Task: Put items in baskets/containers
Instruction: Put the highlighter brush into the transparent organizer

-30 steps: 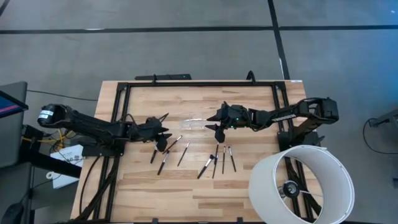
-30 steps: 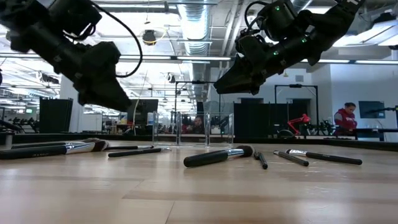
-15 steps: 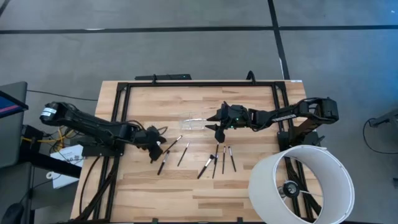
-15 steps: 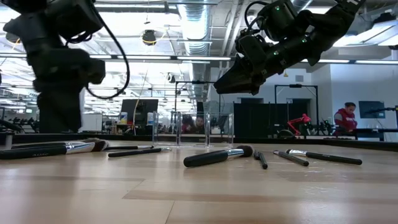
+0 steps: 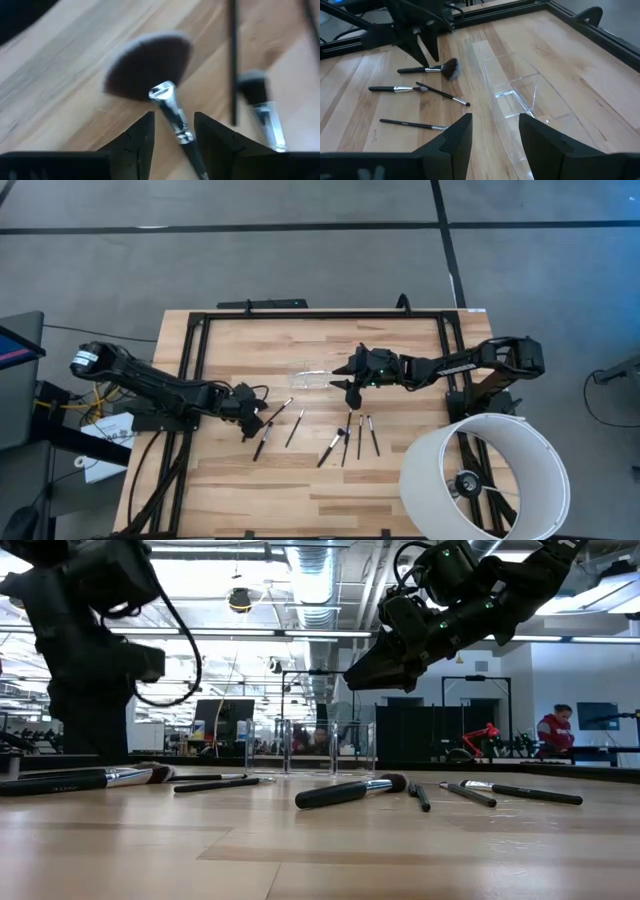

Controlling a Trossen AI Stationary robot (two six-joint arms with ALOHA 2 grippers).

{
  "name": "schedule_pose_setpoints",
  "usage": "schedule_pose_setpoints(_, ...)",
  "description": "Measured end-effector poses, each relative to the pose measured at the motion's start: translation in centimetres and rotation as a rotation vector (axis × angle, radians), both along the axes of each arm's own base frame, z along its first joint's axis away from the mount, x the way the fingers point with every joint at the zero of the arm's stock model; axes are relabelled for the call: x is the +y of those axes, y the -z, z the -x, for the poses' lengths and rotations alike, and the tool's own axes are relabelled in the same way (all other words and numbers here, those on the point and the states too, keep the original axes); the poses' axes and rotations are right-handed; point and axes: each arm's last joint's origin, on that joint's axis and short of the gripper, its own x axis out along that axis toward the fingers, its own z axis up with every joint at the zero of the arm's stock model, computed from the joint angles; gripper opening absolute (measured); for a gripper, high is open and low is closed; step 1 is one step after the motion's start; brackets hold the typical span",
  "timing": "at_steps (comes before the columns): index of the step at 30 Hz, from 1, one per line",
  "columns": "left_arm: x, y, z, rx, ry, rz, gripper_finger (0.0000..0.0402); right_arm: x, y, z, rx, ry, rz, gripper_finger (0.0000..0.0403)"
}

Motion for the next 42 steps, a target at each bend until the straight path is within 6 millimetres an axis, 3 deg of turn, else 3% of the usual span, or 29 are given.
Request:
schedule_pose_setpoints(9, -0.1, 2.2, -0.7, 0.120, -0.038, -0.060, 0.0133, 0.0, 0.0, 0.0, 0.000, 0.000, 0.000, 0.0155)
schedule_pose_setpoints(16, 0.2, 1.7, -0.6, 0.030, -0.129, -0.095, 0.0046, 0.0, 0.0, 0.0, 0.000, 0.000, 0.002, 0.0155)
schedule_pose_setpoints(19, 0.4, 1.4, -0.6, -0.011, -0.152, -0.150, 0.0046, 0.0, 0.0, 0.0, 0.000, 0.000, 0.001, 0.0155)
schedule_pose_setpoints(24, 0.4, -0.6, -1.6, -0.233, -0.152, -0.176, 0.0046, 0.0, -0.1, 0.0, -0.011, 0.000, 0.002, 0.0155)
schedule_pose_setpoints(27, 0.5, -2.9, -2.3, -0.441, -0.141, -0.227, 0.0046, 0.0, -0.3, -0.1, -0.034, 0.000, 0.006, 0.0155)
schedule_pose_setpoints(34, 2.2, -7.8, -3.3, -0.710, -0.057, -0.537, 0.0051, -0.5, -1.4, -0.7, -0.075, 0.001, 0.037, 0.0155)
schedule_pose_setpoints(38, 4.0, -8.3, -5.0, -0.774, 0.005, -0.653, 0.0052, -0.6, -2.4, -1.3, -0.101, -0.017, 0.095, 0.0155)
schedule_pose_setpoints(42, 5.5, -7.3, -7.1, -0.822, 0.061, -0.708, 0.0053, -0.9, -3.3, -1.6, -0.125, -0.016, 0.126, 0.0155)
